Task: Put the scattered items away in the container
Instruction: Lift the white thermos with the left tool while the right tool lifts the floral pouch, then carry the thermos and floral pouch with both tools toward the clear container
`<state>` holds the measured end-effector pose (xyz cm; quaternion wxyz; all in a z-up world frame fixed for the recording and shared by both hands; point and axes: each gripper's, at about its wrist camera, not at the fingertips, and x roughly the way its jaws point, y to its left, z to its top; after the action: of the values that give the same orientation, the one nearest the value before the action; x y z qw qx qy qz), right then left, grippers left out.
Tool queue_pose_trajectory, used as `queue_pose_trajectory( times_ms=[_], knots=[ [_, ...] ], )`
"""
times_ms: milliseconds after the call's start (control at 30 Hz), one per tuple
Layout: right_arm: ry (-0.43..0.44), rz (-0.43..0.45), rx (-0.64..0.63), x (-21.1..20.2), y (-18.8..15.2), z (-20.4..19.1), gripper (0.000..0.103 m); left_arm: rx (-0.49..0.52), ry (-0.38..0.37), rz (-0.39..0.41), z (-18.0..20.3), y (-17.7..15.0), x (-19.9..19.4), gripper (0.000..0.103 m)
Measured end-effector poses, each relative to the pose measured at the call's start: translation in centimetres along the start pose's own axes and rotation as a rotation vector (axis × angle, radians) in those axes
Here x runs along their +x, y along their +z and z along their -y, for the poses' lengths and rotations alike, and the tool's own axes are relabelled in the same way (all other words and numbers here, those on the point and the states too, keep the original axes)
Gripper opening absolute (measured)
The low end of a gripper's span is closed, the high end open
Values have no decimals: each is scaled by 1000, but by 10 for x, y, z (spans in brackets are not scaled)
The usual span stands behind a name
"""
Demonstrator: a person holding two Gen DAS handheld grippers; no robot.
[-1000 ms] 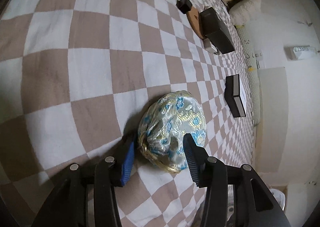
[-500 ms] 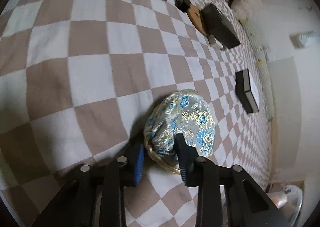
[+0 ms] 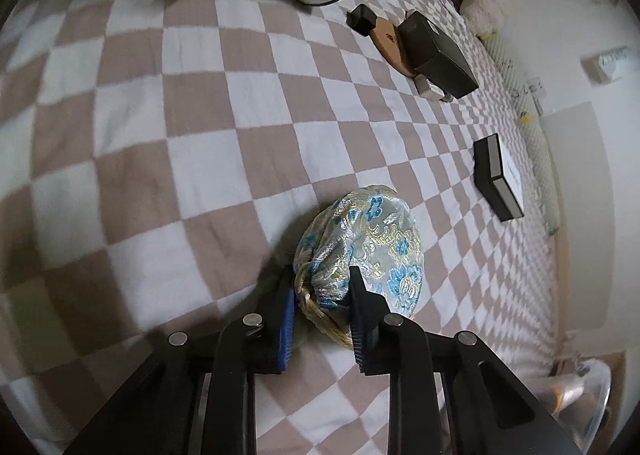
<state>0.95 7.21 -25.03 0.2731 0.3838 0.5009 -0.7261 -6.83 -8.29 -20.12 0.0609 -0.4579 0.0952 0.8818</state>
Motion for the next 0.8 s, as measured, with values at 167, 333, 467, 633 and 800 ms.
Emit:
queue_pose_trajectory(
  times_ms=[167,333,467,633,800],
  knots=[
    [82,-1,88,-17,-2,9,24,1,-14,53,3,2,-17,67],
    [174,-11,194,-34,-7,24,24,-3,-27,90,6,4,-32,67],
    [230,-8,276,-49,-12,39,24,-4,-43,126,9,7,-45,66],
    [262,-6,369,-60,-23,58,24,14,-63,161,17,12,-61,66],
    [281,-16,426,-64,-34,69,24,36,-79,153,29,13,-68,66]
  ],
)
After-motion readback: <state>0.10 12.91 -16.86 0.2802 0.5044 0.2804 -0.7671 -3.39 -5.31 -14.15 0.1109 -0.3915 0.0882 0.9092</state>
